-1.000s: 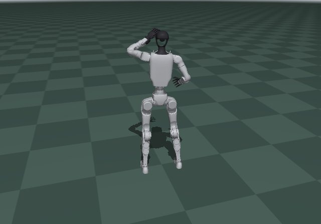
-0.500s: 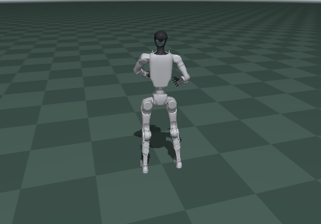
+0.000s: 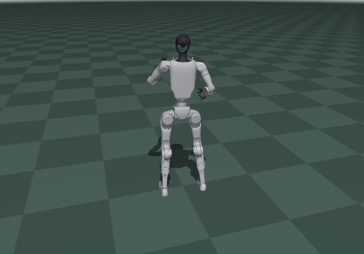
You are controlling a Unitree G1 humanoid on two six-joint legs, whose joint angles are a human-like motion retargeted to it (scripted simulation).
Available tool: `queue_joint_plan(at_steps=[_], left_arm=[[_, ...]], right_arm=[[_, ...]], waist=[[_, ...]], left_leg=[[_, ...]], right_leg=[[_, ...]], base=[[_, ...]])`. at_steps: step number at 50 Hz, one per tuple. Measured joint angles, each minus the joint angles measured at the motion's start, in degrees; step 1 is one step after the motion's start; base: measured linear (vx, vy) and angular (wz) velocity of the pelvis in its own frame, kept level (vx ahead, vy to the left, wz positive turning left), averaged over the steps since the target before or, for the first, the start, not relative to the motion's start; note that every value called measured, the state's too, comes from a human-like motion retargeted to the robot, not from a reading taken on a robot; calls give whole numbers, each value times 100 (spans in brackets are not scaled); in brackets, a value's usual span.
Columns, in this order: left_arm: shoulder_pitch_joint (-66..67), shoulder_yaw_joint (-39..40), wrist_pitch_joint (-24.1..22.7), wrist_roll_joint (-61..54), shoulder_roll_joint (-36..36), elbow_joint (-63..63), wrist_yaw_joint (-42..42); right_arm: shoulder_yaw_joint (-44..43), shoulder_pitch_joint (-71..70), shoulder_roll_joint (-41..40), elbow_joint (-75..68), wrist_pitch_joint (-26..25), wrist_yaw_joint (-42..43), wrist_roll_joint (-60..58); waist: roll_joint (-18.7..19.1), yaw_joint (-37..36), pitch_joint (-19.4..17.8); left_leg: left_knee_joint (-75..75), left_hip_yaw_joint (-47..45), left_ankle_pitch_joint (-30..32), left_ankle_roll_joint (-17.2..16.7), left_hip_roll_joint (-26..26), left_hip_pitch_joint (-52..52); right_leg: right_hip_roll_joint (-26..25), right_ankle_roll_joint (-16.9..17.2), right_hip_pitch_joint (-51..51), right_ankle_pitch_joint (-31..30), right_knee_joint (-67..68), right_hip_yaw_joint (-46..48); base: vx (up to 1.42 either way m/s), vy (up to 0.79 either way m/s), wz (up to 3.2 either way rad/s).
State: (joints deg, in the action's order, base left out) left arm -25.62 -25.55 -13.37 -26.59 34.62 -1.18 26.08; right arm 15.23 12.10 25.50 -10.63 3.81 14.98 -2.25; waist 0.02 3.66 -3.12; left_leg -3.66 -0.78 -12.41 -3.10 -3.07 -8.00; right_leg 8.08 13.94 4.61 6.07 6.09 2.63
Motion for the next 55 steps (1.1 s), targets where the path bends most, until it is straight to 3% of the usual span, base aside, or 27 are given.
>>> queue_joint_plan(at_steps=[4, 8, 12, 18, 23, 27, 45, 50, 55], left_arm=[[-644, 559, -46, -986, 54, 356, 431], [-1634, 762, 58, -1255, 277, 1309, 829], [-2745, 476, 411, -1033, 633, 2693, 764], [-4278, -451, 908, -602, 1007, 5125, -24], [-5345, -782, 1039, -1145, 936, 7188, -317], [-5843, -706, 1037, -1581, 927, 8006, -141], [-5751, -1045, 1004, -498, 1037, 7518, 228], [-5436, -1403, 913, 706, 1291, 6611, 17], [-5105, -1879, 841, 2653, 1811, 5142, 2]], right_arm=[[98, -34, 19, -23, -50, 2, 33], [224, -84, 90, -36, -50, -16, 63], [375, -176, 213, -54, -25, -149, 70], [596, -398, 464, -102, 32, -446, 65], [718, -582, 627, -161, 73, -496, 164], [692, -626, 674, -177, 81, -425, 249], [506, -273, 767, -88, 122, -318, 212], [451, -215, 730, -23, 175, -455, 152], [330, -121, 670, 81, 256, -611, 63]], waist=[[33, 11, 25], [66, 36, 69], [102, 102, 127], [180, 304, 224], [258, 512, 290], [320, 651, 317], [412, 779, 396], [384, 750, 397], [328, 681, 400]], left_leg=[[6, 29, 20, 23, 6, 3], [2, 64, 33, 40, 15, 0], [-9, 95, 36, 38, 18, 0], [-27, 113, 30, 9, 11, 16], [-35, 90, 29, 2, 3, 41], [-38, 49, 25, -2, -7, 56], [-49, -99, -34, 10, -21, 36], [-51, -103, -57, -13, -25, 24], [-62, -108, -94, -48, -33, 28]], right_leg=[[9, -26, 14, 10, -1, 39], [21, -37, 42, 23, -2, 85], [28, -36, 69, 39, -2, 128], [26, -34, 69, 63, 12, 163], [17, -44, 26, 78, 32, 147], [6, -53, -15, 81, 42, 111], [-15, -38, -76, 90, 56, -22], [-19, -20, -58, 86, 44, -25], [-22, 17, -111, 108, 141, -28]], base=[[0, 0, 0], [0, 0, 0], [0, 0, 0], [0, 0, 0], [0, 0, 0], [0, 0, 0], [0, 0, 0], [0, 0, 0], [0, 0, 0]])
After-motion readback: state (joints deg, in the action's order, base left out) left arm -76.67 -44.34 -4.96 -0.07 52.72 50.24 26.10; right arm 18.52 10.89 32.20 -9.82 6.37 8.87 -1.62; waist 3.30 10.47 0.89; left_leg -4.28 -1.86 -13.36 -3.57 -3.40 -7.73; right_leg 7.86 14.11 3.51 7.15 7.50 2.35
